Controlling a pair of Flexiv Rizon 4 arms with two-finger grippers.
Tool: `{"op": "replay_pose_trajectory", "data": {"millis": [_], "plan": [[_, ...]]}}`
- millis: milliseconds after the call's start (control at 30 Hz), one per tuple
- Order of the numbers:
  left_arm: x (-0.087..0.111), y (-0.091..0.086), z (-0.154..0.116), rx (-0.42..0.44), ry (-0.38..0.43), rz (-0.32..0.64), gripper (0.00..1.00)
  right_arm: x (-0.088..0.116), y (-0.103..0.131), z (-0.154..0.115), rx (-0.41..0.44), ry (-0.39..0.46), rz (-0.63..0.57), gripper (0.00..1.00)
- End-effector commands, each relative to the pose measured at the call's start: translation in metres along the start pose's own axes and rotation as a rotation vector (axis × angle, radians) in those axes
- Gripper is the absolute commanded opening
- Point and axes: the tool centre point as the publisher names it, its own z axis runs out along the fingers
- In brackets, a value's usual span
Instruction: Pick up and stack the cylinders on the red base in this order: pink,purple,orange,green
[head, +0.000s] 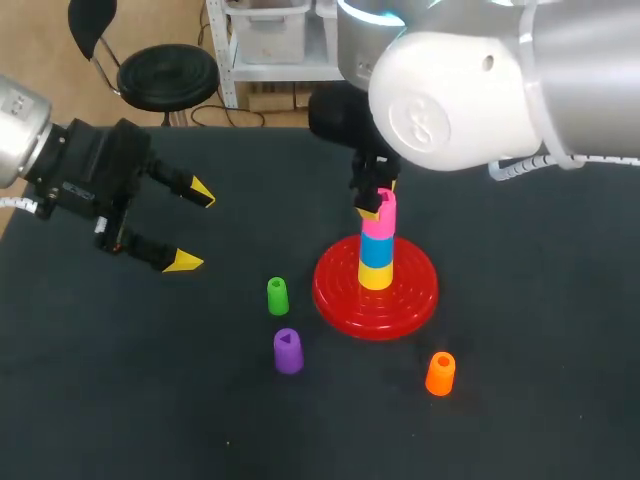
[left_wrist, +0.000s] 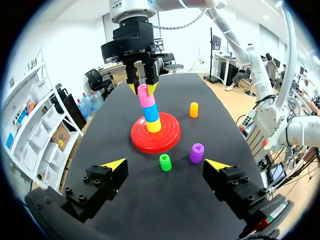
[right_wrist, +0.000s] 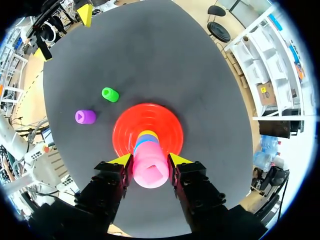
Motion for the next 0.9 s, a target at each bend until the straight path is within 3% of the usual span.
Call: {"op": "replay_pose_trajectory", "data": {"millis": [33, 900], "plan": [[0.0012, 0.0001, 0.0004, -0.001, -0.003, 0.002, 1.0, -0.0015, -0.0009, 0.0037, -0.006, 0.0, 0.001, 0.0], [0.0012, 0.0001, 0.0004, -0.001, -0.003, 0.002, 1.0, 0.0001, -0.0019, 0.0092, -0.004, -0.017, 0.034, 0.0]]}}
